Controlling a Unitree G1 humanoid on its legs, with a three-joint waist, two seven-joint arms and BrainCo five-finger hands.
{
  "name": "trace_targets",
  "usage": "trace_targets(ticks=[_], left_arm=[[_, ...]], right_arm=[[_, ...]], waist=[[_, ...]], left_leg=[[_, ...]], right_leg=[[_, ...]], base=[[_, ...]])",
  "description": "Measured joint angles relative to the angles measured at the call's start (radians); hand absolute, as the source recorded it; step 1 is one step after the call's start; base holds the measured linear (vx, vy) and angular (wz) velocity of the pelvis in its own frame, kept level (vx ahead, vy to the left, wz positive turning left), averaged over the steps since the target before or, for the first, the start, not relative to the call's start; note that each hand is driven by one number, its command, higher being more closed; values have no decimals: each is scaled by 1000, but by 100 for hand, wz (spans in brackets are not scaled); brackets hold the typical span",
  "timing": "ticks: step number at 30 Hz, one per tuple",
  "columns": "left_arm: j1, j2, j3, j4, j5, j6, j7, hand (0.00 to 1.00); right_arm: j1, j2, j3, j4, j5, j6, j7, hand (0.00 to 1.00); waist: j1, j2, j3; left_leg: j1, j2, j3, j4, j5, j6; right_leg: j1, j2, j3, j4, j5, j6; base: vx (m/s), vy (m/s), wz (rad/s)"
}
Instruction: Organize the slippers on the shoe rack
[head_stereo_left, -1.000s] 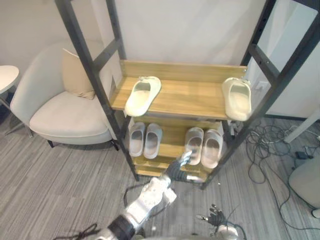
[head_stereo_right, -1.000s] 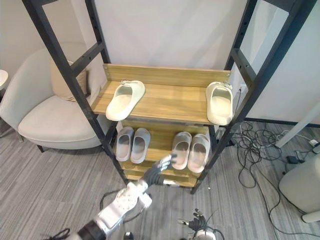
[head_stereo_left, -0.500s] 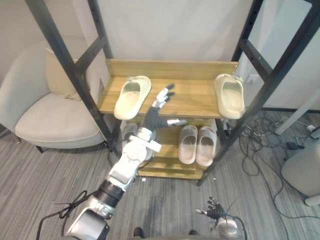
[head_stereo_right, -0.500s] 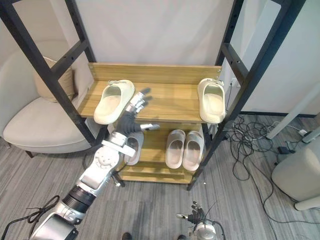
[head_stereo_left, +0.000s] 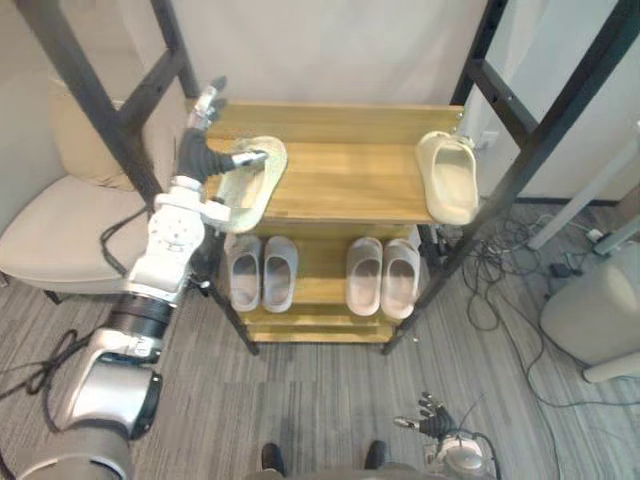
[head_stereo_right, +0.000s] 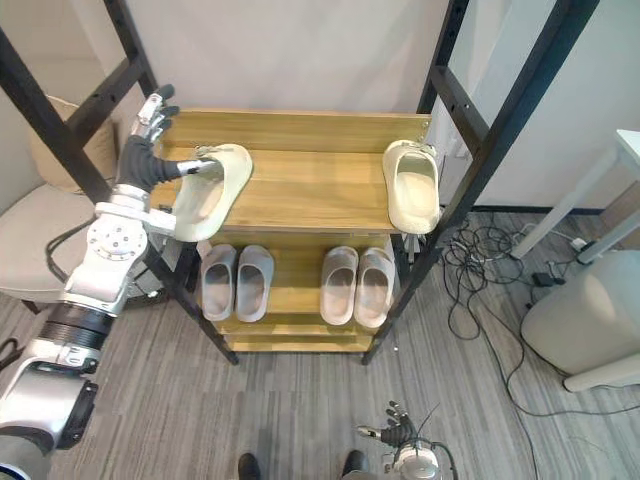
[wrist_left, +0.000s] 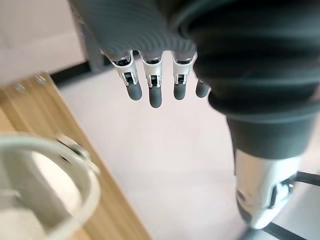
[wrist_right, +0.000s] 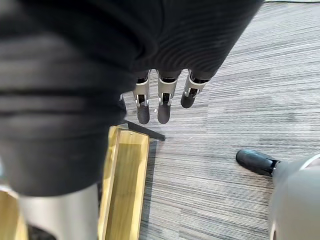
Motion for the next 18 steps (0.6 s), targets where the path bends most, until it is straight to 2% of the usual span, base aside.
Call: trace_targets(ticks=[9, 18], left_arm=[[-83, 103, 15, 122, 41, 29, -5, 0], [-115, 120, 15, 263, 150, 68, -27, 0]], right_arm=[[19, 0, -10, -56, 1, -4, 4, 0], [50, 1, -14, -75, 1, -5, 22, 0]], waist=[[-2, -9, 33], [-9, -13, 66]], left_leg=[[-35, 2, 32, 0, -3, 4], [-35, 1, 59, 0, -4, 4]], right_leg=[[-69, 0, 62, 15, 7, -6], [-89, 0, 82, 18, 15, -12]], base=[[-21, 8, -14], [-41, 0, -10]])
